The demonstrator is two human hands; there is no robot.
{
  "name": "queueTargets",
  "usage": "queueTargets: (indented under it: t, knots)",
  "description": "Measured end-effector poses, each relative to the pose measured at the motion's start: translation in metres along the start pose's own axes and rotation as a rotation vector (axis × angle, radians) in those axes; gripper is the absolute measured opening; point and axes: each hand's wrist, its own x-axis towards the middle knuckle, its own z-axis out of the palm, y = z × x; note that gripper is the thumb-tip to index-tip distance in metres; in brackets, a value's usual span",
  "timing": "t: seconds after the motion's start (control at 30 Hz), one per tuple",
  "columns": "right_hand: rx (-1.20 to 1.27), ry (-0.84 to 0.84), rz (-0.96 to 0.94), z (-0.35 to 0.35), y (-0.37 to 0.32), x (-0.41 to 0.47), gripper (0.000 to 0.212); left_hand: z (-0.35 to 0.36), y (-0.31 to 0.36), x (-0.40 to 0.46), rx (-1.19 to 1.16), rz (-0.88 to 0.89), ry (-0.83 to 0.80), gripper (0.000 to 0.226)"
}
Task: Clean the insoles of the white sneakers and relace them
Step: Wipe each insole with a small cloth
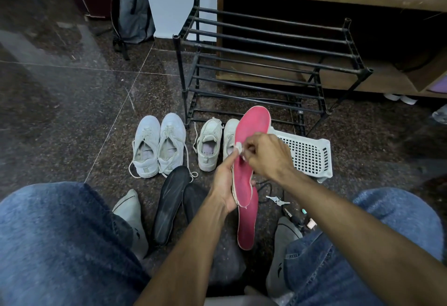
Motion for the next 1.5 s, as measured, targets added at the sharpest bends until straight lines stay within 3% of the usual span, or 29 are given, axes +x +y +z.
queueTargets:
  t: [0.17,0.27,0.4,0.57,0.73,0.83,0.93,1.03,1.33,1.5]
  knots:
    - [-0.014,0.08,0.143,-0.015,0.014,0.028,0.021,-0.006,-0.003,-0.011,0.141,-0.056,-0.035,0.033]
    - [0.146,0.004,0.099,-0.013,0.011,0.02,0.015,-0.01,0.002,-0.007,0.111,0.002,-0.058,0.05]
    - [0.333,-0.13,0.073,-0.005,0.005,-0.003,0.008,-0.003,0.008,-0.004,-0.055,0.056,-0.077,0.03]
    - [0.023,-0.174,-0.124,0.002,0.0,-0.021,0.016,-0.002,0.007,-0.005,-0.118,0.018,-0.084,0.058]
    - [-0.107,-0.073,-0.041,-0.009,-0.001,0.007,0.021,-0.008,-0.006,-0.004,0.068,-0.023,-0.037,0.054]
    - [-0.084,-0.063,0.076,-0.02,0.003,0.02,0.025,-0.01,-0.005,-0.005,0.149,-0.079,-0.045,0.05]
    - [0.038,-0.163,0.026,-0.019,-0.004,0.006,0.022,-0.011,0.001,-0.002,0.051,0.023,-0.017,0.038]
    - [0.023,-0.24,-0.062,-0.009,-0.011,-0.015,0.021,-0.009,0.002,0.001,-0.045,0.002,-0.038,0.061]
    - [-0.103,-0.011,0.016,-0.006,-0.003,0.006,0.024,-0.008,0.004,0.004,0.041,0.013,0.048,0.052]
    - [-0.025,-0.284,-0.159,-0.002,-0.018,-0.022,0.017,-0.016,0.009,0.01,-0.042,0.021,0.072,0.056]
